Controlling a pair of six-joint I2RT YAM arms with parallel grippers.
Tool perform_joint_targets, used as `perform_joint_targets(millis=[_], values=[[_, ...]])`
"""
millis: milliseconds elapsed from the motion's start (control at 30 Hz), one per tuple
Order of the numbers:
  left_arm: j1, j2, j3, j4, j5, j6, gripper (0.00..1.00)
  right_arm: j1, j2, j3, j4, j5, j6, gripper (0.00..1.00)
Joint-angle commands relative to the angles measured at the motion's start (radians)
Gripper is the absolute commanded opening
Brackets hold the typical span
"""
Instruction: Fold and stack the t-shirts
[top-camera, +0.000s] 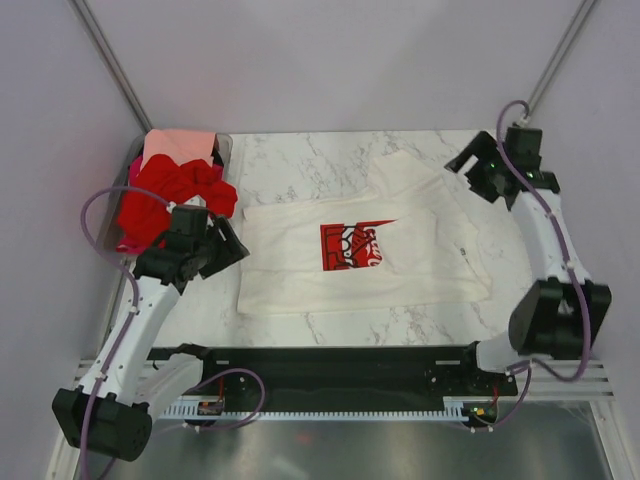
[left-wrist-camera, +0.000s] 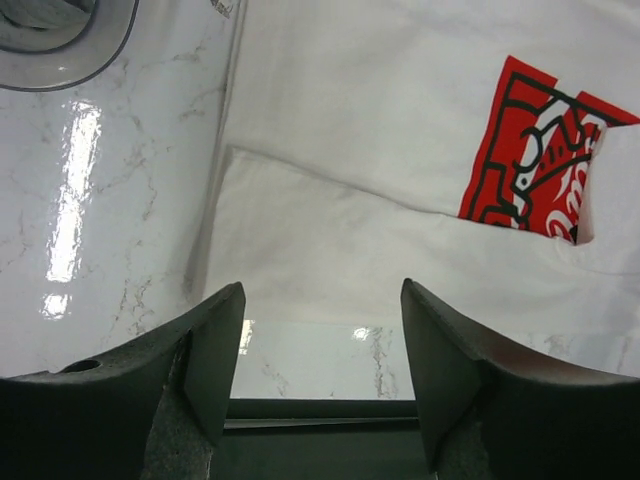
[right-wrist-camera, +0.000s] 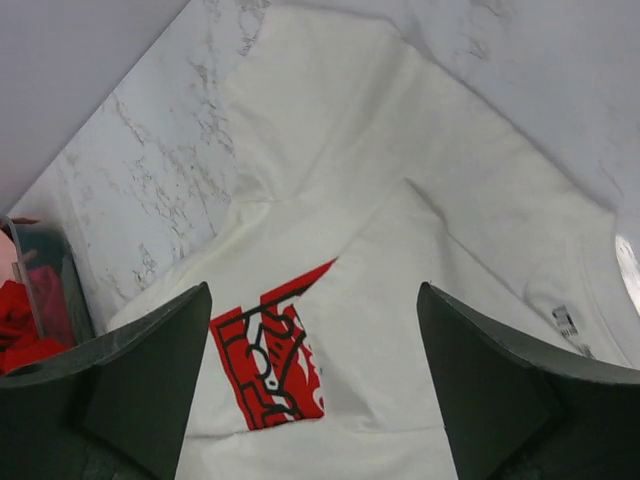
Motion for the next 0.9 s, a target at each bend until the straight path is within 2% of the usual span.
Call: perform_joint_targets(millis=[0, 67, 100, 133, 200, 233, 400, 467, 600, 867], values=[[0.005, 0.040, 0.015, 0.020, -0.031, 0.153, 0.71, 0.067, 0.304, 0.242, 0.008, 0.001, -0.124, 0.92], [0.005, 0.063, -0.004, 0.057, -0.006, 0.183, 0.69, 0.090, 0.444, 0.417, 0.000, -0.041, -0.172, 0.93], [0.005, 0.069, -0.005, 0.059, 0.023, 0.219, 0.68, 0.104, 0.580, 0.482, -0.012, -0.049, -0.192, 0.94], [0.005, 0.075, -0.005, 0.057, 0.016, 0.238, 0.67, 0.110, 0.642, 0.615, -0.038, -0.048, -0.216, 0.94], [0.005, 0.065, -0.024, 0.074, 0.002, 0.273, 0.67, 0.124, 0.809, 0.743, -0.052, -0.028, -0.235, 0.95], [0.005, 0.060, -0.034, 0.085, -0.027, 0.267, 0.67, 0.127, 0.857, 0.860, -0.058, -0.013, -0.244, 0.95], [0.002, 0.060, -0.067, 0.109, 0.032, 0.243, 0.66, 0.127, 1.176, 1.218, -0.059, 0.004, -0.252, 0.95], [-0.001, 0.063, -0.065, 0.103, 0.023, 0.244, 0.66, 0.130, 1.250, 1.251, -0.021, -0.005, -0.249, 0.95], [-0.005, 0.065, -0.073, 0.108, 0.028, 0.238, 0.64, 0.145, 1.290, 1.217, 0.079, 0.007, -0.250, 0.94], [-0.013, 0.088, -0.076, 0.106, 0.002, 0.229, 0.62, 0.210, 1.325, 1.176, 0.111, -0.028, -0.266, 0.84]])
